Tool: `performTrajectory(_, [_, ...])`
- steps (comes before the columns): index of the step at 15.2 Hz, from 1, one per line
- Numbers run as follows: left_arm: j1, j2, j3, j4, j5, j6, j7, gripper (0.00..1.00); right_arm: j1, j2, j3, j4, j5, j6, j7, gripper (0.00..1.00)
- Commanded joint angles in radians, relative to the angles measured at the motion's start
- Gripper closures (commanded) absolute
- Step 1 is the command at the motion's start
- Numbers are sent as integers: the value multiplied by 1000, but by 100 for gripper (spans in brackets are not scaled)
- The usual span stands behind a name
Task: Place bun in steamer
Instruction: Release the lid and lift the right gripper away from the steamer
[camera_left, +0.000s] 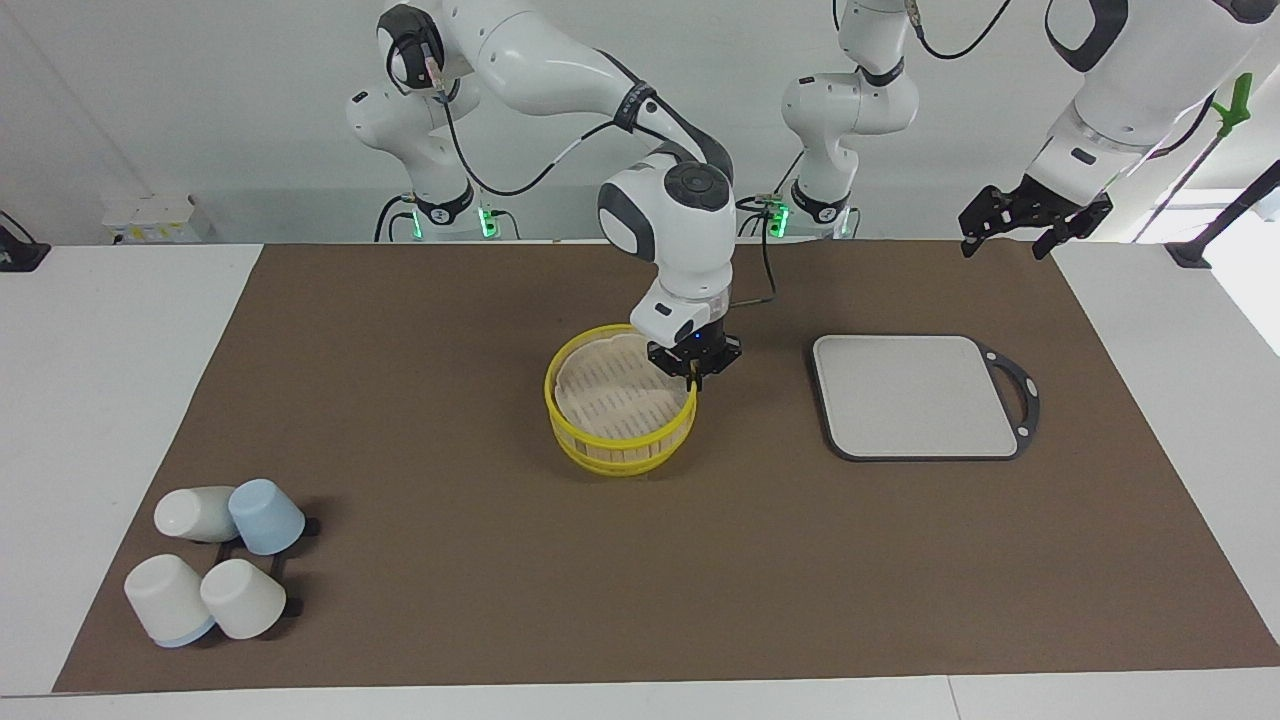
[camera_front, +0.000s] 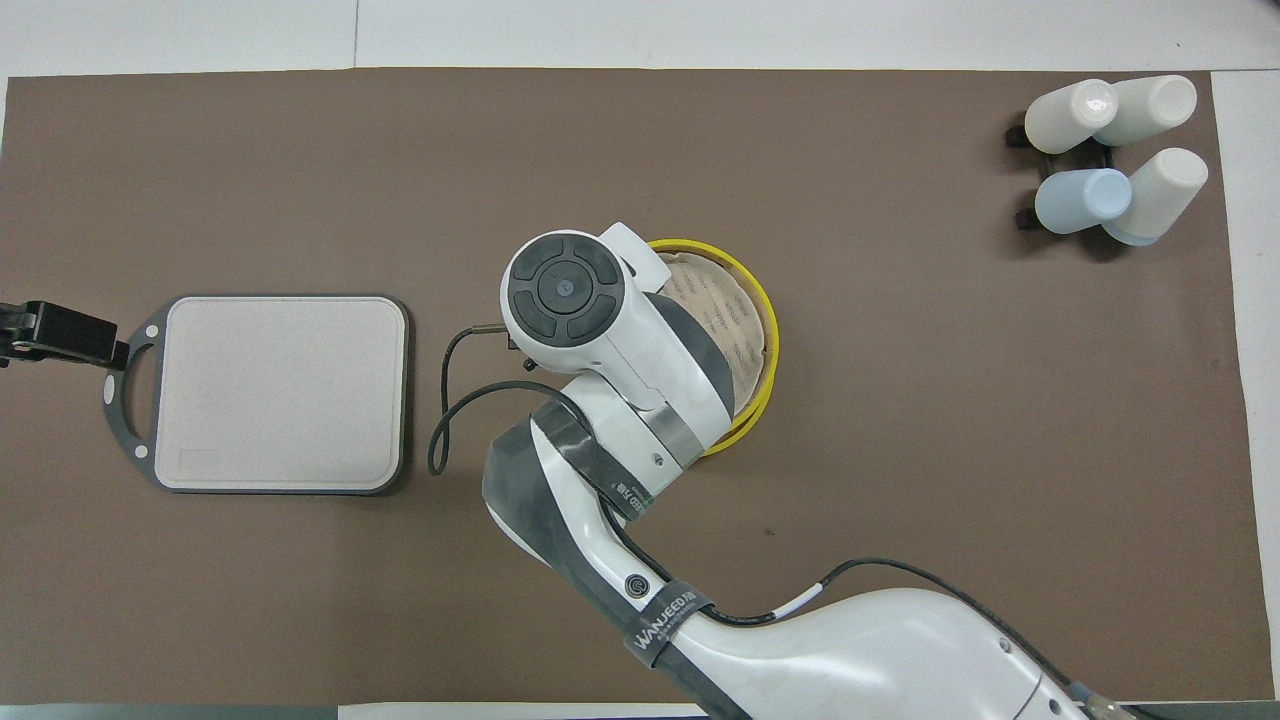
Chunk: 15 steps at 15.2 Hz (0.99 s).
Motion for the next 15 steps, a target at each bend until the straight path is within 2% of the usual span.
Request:
performTrajectory(1, [7, -10, 2, -2, -9, 35, 2, 0, -3, -3, 1, 10, 12, -41, -21, 100])
performTrajectory(15, [9, -10, 2, -3, -9, 40, -10, 0, 2, -11, 0, -40, 11, -34, -21, 100])
